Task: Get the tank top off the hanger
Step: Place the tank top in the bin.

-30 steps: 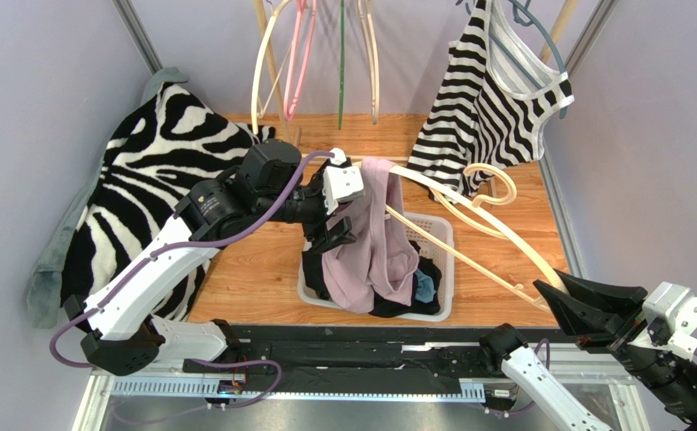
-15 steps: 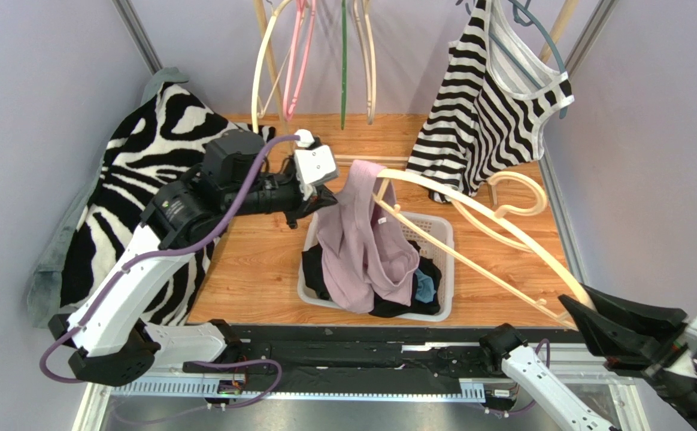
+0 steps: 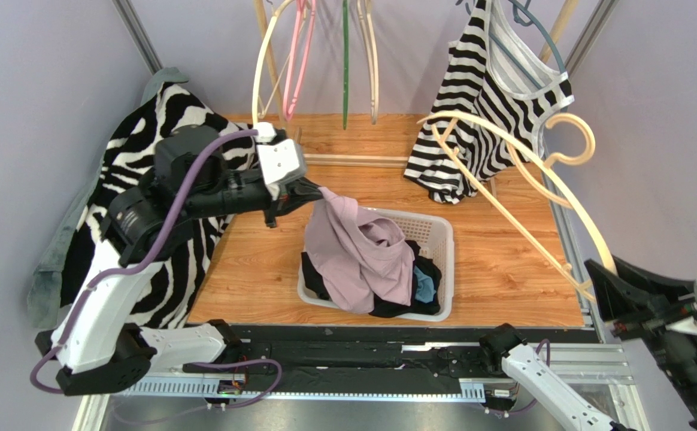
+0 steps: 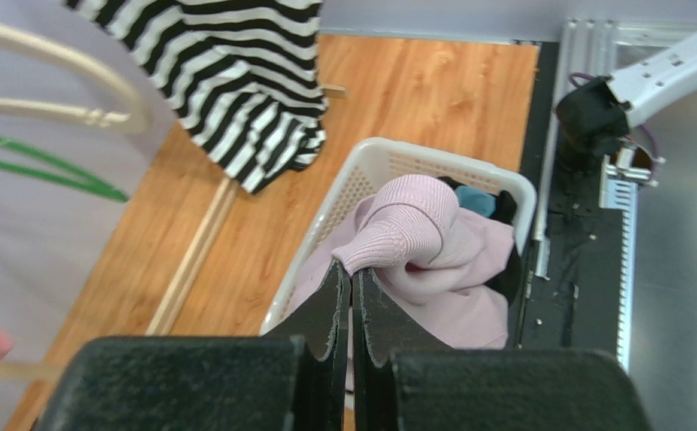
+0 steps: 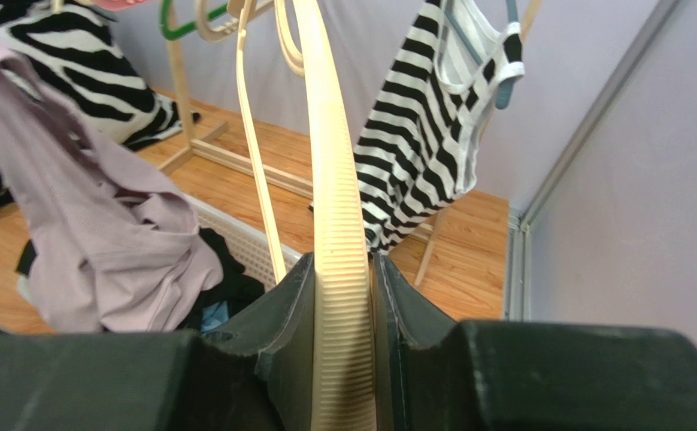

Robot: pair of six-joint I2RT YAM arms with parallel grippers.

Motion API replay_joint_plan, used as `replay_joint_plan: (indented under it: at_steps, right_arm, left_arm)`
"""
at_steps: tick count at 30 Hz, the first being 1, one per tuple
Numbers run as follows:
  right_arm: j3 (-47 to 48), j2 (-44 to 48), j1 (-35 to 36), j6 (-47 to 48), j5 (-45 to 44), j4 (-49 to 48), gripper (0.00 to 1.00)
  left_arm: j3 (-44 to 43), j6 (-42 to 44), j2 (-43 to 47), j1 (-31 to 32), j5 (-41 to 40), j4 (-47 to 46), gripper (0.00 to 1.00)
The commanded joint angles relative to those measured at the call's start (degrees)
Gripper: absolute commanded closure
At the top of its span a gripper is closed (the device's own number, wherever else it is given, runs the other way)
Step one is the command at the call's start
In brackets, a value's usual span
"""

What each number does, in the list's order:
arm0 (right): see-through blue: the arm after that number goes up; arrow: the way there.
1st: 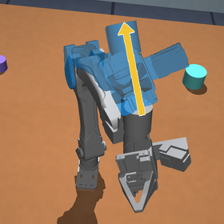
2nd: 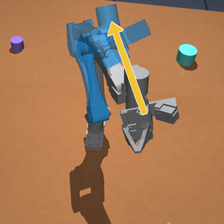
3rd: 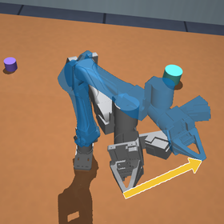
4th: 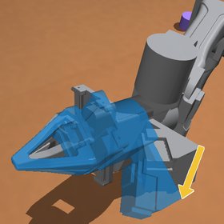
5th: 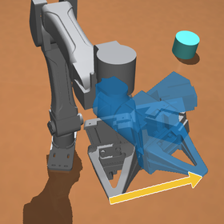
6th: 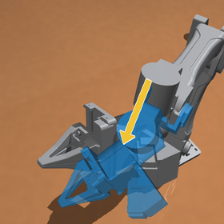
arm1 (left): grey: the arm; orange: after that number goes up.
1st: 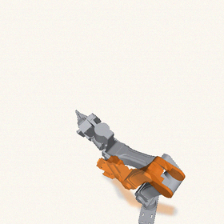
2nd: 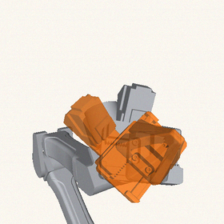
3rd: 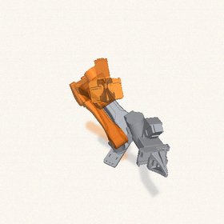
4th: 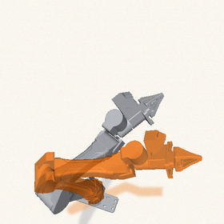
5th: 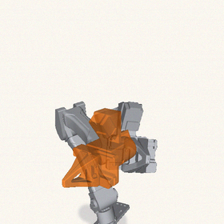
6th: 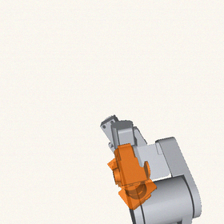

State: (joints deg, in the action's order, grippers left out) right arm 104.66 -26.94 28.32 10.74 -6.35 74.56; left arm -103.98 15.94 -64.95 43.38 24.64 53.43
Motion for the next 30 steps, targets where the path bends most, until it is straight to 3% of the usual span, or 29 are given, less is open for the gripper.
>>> replay_joint_plan:
  at_steps: [1, 6, 7, 8, 9, 14, 22, 30]
  right_arm:
    - [-1.5, -6.5, 0.2, -0.5, -8.7, -10.5, 1.0]
    - [-5.3, -15.0, 0.1, 0.9, -12.6, -24.1, 1.0]
    - [-5.7, -16.6, 0.1, 1.6, -12.9, -25.9, 1.0]
    - [-6.0, -18.2, 0.1, 1.6, -13.2, -29.0, 1.0]
    - [-6.0, -22.1, 0.1, 1.7, -14.4, -30.5, 1.0]
    - [-2.8, -33.2, 0.2, 3.0, -20.0, -39.2, 1.0]
    - [5.5, -49.0, 0.2, 6.0, -21.3, -46.3, 1.0]
    - [5.5, -48.8, 0.2, 3.8, -17.1, -48.5, 1.0]
  left_arm:
    - [-4.5, 1.8, -4.4, 5.2, 3.4, 1.3, 1.0]
    - [-9.4, 4.8, -9.7, 10.6, 0.6, 2.0, 0.99]
    - [-9.7, 4.4, -10.5, 10.9, 0.1, 2.0, 0.9]
    - [-9.9, 4.1, -11.2, 10.9, -0.1, 2.0, 0.72]
    - [-9.5, 3.9, -12.0, 10.9, -1.5, 2.0, 0.02]
    - [-10.7, 3.3, -14.0, 10.9, -8.7, 5.7, 0.01]
    - [-21.8, 7.9, -17.0, 10.9, -10.0, 19.5, 0.01]
    - [-16.0, 8.2, -10.5, 10.9, -10.2, 17.8, 0.01]
